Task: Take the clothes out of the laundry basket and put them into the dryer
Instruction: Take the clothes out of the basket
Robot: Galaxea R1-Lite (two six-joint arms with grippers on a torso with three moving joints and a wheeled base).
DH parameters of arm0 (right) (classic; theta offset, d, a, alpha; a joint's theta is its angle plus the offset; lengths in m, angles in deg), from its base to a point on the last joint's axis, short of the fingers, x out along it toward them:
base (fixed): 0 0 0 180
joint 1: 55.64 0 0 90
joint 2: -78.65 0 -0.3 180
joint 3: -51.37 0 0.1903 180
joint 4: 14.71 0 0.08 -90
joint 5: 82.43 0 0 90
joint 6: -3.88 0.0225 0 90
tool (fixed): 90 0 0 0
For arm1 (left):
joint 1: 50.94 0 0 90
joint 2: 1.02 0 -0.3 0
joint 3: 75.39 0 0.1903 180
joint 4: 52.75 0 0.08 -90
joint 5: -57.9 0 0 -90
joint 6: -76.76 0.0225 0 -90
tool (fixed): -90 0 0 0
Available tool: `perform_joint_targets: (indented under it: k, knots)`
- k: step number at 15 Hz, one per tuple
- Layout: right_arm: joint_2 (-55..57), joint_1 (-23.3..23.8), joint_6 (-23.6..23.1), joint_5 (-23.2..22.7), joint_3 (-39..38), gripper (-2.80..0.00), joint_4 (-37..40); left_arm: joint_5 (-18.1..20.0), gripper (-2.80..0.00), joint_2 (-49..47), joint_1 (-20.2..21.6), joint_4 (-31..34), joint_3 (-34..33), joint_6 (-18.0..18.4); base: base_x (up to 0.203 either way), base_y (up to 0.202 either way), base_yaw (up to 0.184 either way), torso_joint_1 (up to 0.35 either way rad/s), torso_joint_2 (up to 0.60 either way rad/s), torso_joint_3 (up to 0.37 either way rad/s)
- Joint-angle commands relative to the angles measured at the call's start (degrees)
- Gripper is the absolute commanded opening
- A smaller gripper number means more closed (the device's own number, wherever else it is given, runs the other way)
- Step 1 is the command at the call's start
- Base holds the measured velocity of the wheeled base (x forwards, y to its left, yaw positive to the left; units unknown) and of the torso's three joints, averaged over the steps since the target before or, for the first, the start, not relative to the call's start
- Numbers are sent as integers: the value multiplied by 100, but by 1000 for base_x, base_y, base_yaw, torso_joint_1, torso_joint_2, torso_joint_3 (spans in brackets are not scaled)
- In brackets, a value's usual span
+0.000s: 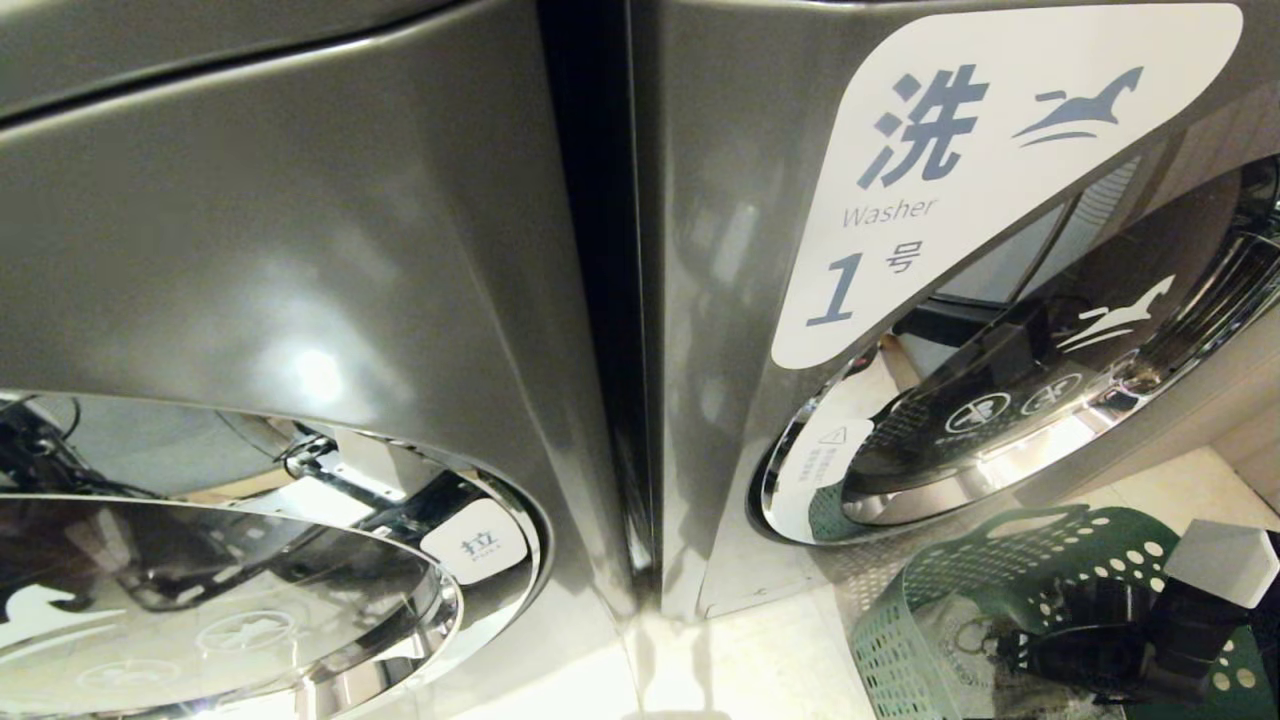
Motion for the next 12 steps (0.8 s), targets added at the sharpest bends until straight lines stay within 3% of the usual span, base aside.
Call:
perform_joint_targets:
  k: [1, 6, 12]
  knots:
    - [72, 3, -1, -36, 1, -280, -25, 0, -280, 2, 1, -2, -9, -7, 0, 0, 0, 0, 0, 0]
    - [-59, 3, 12, 13, -93, -280, -24, 0, -280, 2, 1, -2, -9, 0, 0, 0, 0, 0, 0, 0]
    - [-1655, 4, 536, 4, -1289, -280, 96, 0, -280, 2, 1, -2, -9, 0, 0, 0, 0, 0, 0, 0]
